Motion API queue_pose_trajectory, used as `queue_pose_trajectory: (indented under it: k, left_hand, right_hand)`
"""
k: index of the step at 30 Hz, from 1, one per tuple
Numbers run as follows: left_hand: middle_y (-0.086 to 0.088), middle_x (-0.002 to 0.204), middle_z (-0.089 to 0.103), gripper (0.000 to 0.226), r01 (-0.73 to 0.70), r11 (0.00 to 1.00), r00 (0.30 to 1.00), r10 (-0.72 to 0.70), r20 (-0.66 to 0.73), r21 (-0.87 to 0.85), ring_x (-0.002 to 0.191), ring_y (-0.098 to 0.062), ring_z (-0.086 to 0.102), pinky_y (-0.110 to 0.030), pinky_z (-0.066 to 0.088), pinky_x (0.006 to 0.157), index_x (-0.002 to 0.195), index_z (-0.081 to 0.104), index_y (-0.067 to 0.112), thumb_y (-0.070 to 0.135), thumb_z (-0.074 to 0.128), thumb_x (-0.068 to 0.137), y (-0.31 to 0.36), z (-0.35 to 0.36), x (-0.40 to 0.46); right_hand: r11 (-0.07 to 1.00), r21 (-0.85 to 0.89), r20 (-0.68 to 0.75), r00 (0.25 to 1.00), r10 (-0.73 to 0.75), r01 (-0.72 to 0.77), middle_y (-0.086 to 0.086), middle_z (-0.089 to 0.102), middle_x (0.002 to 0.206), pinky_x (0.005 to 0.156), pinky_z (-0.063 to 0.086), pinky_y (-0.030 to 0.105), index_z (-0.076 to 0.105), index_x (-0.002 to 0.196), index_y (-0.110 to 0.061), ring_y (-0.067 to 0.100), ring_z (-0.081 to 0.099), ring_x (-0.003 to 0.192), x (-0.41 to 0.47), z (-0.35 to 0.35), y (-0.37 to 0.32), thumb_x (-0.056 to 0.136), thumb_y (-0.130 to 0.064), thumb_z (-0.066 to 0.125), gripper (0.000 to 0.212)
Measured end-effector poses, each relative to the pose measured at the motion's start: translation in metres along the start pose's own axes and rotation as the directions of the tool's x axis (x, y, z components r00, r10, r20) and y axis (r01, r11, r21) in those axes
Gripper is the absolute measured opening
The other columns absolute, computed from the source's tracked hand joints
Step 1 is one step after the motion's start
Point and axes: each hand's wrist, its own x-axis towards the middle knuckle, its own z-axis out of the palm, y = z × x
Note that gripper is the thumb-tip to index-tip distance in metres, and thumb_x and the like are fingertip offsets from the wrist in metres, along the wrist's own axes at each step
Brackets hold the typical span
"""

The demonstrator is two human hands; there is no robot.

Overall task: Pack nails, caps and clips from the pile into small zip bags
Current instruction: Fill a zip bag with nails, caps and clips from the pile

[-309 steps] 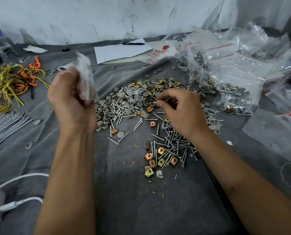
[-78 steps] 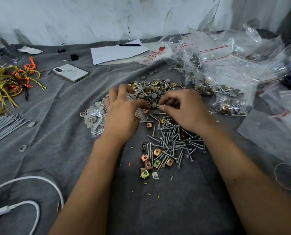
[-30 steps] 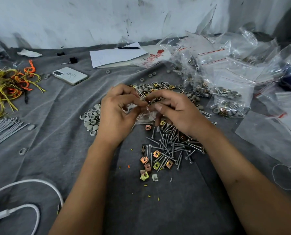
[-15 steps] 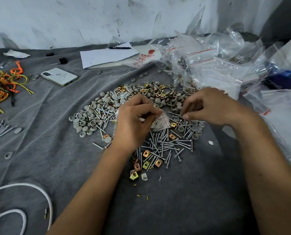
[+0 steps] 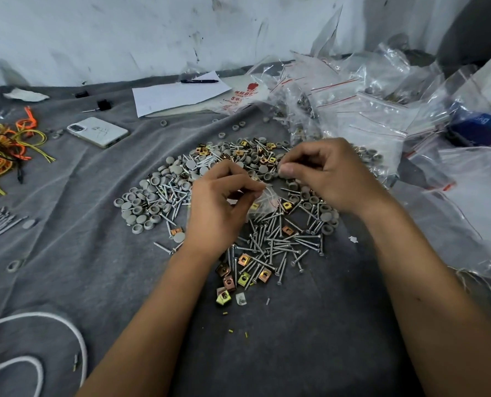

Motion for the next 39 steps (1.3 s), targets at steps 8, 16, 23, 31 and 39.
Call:
queue_pose_trajectory:
  k: [8,16,23,31,39]
  left_hand:
    - [-0.006,0.088,0.064,0.008,-0.038,0.999,0.998,0.04,-0.053,0.026,0.078,-0.012,0.066,-0.032,0.058,0.065,0.087,0.08,0.005,-0.001,0.083,0.084,-0.001,-0.001,0.001]
    - [-0.006,0.089,0.065,0.008,-0.049,0.998,0.996,0.053,-0.078,0.047,0.079,-0.013,0.067,-0.023,0.056,0.068,0.085,0.08,0.004,-0.003,0.083,0.082,0.004,-0.002,0.001]
    - [-0.005,0.089,0.066,0.008,-0.02,0.999,0.993,0.024,-0.117,0.038,0.081,-0.014,0.068,-0.031,0.06,0.069,0.086,0.08,0.005,-0.002,0.081,0.084,0.004,-0.003,0.001]
    - [-0.007,0.089,0.065,0.011,0.026,0.999,0.986,-0.021,-0.168,0.027,0.081,-0.019,0.067,-0.038,0.06,0.069,0.087,0.08,0.004,-0.007,0.078,0.083,0.004,-0.007,0.001]
    - [-0.004,0.091,0.067,0.014,0.137,0.99,0.98,-0.14,-0.144,-0.03,0.083,-0.016,0.069,-0.037,0.061,0.073,0.086,0.08,0.009,-0.004,0.08,0.083,0.005,-0.006,0.003]
  right_hand:
    - [0.994,0.011,0.074,0.992,-0.106,0.105,-0.005,0.075,0.091,0.081,0.058,0.031,0.079,0.099,-0.015,0.01,0.071,0.087,-0.003,0.021,0.005,0.09,-0.017,0.077,0.009]
    - [0.992,-0.011,0.051,0.991,-0.123,0.124,-0.008,0.076,0.093,0.08,0.056,0.024,0.079,0.102,-0.018,0.007,0.071,0.089,-0.004,0.027,0.008,0.089,-0.01,0.077,0.015]
    - [0.99,-0.143,-0.226,0.974,-0.025,-0.008,-0.007,0.075,0.093,0.082,0.061,0.038,0.077,0.104,-0.016,0.009,0.071,0.084,-0.005,0.015,0.021,0.092,-0.013,0.075,0.012]
    - [0.879,-0.431,-0.151,0.977,0.152,-0.203,-0.012,0.068,0.084,0.071,0.052,0.03,0.074,0.092,-0.031,0.006,0.061,0.075,-0.01,0.0,0.028,0.085,-0.041,0.081,0.014]
    - [0.877,-0.456,-0.032,0.988,0.152,-0.15,-0.008,0.054,0.098,0.083,0.05,0.036,0.07,0.098,-0.033,0.017,0.059,0.095,-0.008,0.011,0.022,0.086,-0.031,0.081,0.016]
